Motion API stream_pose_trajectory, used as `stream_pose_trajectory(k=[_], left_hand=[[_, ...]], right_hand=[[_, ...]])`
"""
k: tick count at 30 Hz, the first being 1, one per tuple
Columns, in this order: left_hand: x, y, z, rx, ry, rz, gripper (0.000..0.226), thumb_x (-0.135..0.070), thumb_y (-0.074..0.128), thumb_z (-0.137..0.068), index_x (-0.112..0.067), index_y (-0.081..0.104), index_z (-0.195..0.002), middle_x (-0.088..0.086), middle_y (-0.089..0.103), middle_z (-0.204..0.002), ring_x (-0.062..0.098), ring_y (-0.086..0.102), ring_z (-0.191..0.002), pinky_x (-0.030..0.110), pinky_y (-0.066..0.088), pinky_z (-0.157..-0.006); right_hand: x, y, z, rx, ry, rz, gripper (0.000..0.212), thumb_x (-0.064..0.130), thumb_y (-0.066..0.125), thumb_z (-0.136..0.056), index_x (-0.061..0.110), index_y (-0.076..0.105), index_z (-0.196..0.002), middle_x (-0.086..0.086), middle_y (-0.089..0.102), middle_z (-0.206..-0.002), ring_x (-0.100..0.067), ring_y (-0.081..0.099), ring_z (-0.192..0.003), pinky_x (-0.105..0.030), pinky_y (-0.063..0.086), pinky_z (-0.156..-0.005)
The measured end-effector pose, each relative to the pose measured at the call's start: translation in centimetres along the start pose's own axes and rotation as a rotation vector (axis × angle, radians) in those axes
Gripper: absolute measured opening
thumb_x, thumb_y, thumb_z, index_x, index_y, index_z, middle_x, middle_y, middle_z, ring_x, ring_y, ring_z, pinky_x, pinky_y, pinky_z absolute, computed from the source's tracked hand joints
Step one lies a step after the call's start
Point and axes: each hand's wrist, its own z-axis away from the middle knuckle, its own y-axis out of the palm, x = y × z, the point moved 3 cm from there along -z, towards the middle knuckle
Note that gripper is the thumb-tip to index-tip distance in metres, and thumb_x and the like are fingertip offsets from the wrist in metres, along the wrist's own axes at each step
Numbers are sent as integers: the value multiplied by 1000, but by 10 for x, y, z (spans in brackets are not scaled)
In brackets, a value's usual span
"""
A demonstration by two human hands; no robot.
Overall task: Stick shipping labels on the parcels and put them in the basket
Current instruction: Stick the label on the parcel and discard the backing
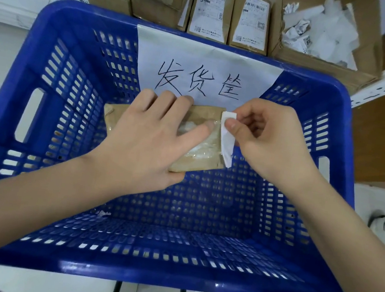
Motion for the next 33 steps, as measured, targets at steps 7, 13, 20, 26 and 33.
stream_pose_trajectory(k=[7, 13, 20, 26, 33], left_hand=[[3, -2, 0, -13, -29, -4, 77, -46, 75, -57, -14, 47, -121, 25, 56, -112, 36, 54, -89, 43, 28, -73], [3, 1, 1, 9, -31, -11, 80, -46, 76, -56, -14, 45, -122, 25, 57, -112, 36, 55, -89, 43, 28, -74], [8, -5, -1, -19, -33, 1, 71, -47, 69, -63, -14, 45, -122, 25, 56, -112, 35, 53, -88, 42, 28, -73], [14, 11, -2, 64, -24, -4, 74, -50, 72, -60, -14, 45, -119, 25, 57, -112, 36, 55, -89, 43, 28, -74], [13, 0, -7, -30, -110, 92, 70, -54, 49, -69, -4, 44, -118, 21, 58, -112, 36, 57, -88, 43, 32, -74]], right_hand=[[4, 3, 3, 10, 11, -33, 12, 22, 64, -89, 15, 60, -79, 8, 61, -72, -4, 57, -67, -14, 44, -62], [-2, 5, 3, -16, 35, 25, 21, 18, 64, -90, 14, 57, -71, -1, 60, -63, -8, 50, -54, -20, 42, -58], [-4, -2, 1, -67, 71, -97, 23, 4, 57, -93, 4, 46, -72, -5, 56, -60, -2, 51, -50, -24, 45, -53], [8, -9, 1, 32, 104, -427, 19, 5, 58, -92, 6, 54, -73, -7, 69, -69, -13, 70, -67, -30, 59, -65], [-3, 0, -2, 26, 122, -414, 13, 14, 64, -89, 11, 61, -77, -5, 59, -63, -4, 56, -56, -16, 50, -61]])
